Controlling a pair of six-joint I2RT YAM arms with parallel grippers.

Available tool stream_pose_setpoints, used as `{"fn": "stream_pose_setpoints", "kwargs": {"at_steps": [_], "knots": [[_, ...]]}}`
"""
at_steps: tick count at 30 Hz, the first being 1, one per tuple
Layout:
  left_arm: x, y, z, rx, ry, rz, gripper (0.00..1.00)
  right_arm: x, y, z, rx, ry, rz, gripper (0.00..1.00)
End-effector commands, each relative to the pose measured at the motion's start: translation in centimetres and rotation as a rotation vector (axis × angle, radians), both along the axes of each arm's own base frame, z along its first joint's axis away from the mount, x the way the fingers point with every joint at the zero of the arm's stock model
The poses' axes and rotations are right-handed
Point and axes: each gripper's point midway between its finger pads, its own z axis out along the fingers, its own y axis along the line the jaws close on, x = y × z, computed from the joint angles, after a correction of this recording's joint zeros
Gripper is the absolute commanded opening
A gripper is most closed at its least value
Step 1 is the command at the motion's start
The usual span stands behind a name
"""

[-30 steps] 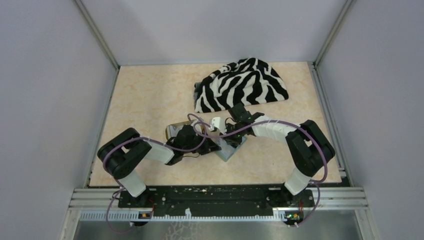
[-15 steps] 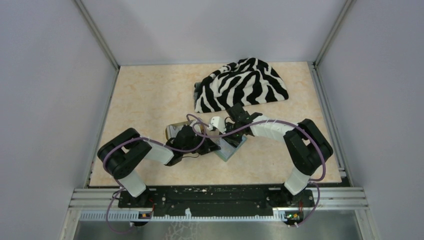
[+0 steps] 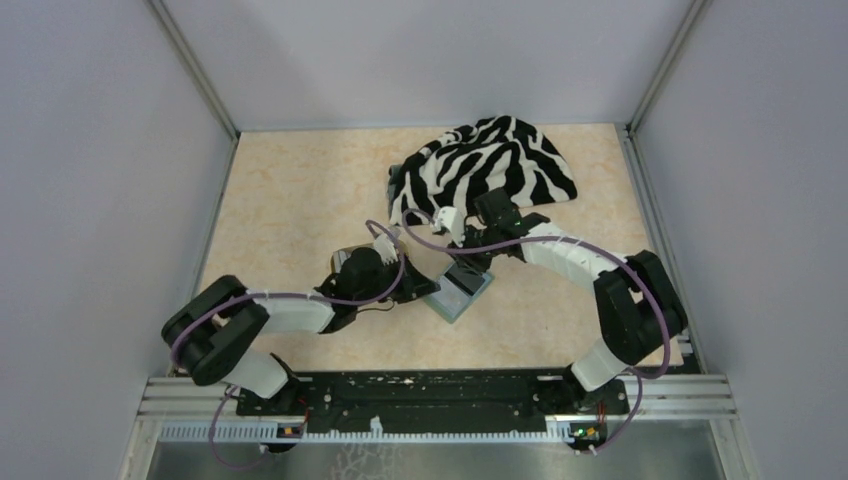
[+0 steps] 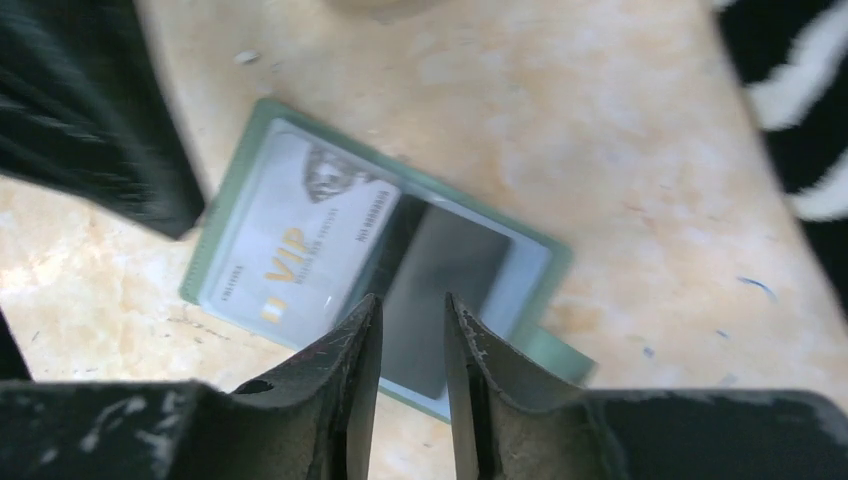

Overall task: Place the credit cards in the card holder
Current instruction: Insert the credit card into the card holder.

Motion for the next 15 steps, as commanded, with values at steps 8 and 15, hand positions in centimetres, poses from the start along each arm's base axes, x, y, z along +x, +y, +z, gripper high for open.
{"fn": "stream_pose_setpoints", "kwargs": {"at_steps": [8, 15], "knots": [[-1.9, 1.7, 5.9, -0.082, -0.189, -0.046, 0.16, 4.8, -2.4, 1.8, 0.068, 0.031, -0.245, 0.36], [-3.2, 2.2, 4.4, -0.155, -0.130, -0.037, 0.17, 5.0, -2.7, 1.2, 0.064, 0.047, -0.269, 0.44]]}}
